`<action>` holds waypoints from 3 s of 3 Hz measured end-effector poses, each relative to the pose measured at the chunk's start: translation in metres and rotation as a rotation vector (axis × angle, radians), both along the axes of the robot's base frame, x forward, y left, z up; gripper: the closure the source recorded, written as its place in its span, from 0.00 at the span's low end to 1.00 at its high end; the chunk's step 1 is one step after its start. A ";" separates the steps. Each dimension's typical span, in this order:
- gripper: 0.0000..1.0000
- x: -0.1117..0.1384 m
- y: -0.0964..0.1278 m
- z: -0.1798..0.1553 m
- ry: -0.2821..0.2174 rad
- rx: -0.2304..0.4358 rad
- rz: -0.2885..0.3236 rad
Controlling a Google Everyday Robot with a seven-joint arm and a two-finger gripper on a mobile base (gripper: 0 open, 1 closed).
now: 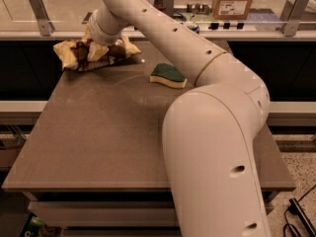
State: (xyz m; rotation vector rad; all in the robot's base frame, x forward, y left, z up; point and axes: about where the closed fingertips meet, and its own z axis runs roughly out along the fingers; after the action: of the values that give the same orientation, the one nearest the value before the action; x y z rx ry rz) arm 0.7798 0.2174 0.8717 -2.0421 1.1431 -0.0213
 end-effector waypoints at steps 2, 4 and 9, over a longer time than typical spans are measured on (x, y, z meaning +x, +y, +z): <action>1.00 -0.001 0.003 -0.005 0.007 -0.003 0.005; 1.00 -0.002 0.003 -0.002 -0.004 0.021 0.011; 1.00 -0.002 -0.048 0.109 -0.253 0.170 -0.011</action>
Offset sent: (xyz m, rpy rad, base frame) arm -0.0004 0.0019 -0.0029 -0.0016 0.0036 0.0027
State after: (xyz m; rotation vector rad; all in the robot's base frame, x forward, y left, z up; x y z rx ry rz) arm 0.7779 0.1692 0.9803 -1.8246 0.9638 -0.1778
